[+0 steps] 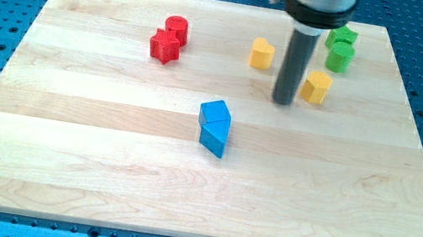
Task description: Slide the heart to the left of the yellow hexagon
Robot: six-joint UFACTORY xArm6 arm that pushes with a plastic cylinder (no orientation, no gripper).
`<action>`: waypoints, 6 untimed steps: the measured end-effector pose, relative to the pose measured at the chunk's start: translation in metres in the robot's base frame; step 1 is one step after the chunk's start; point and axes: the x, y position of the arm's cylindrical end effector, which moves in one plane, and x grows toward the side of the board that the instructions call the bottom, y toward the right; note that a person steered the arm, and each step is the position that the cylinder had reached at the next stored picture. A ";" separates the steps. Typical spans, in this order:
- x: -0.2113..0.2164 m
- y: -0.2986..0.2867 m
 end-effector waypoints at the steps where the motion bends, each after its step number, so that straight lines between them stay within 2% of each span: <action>1: 0.000 0.046; 3: 0.000 0.030; 5: -0.016 -0.060; 6: -0.038 -0.088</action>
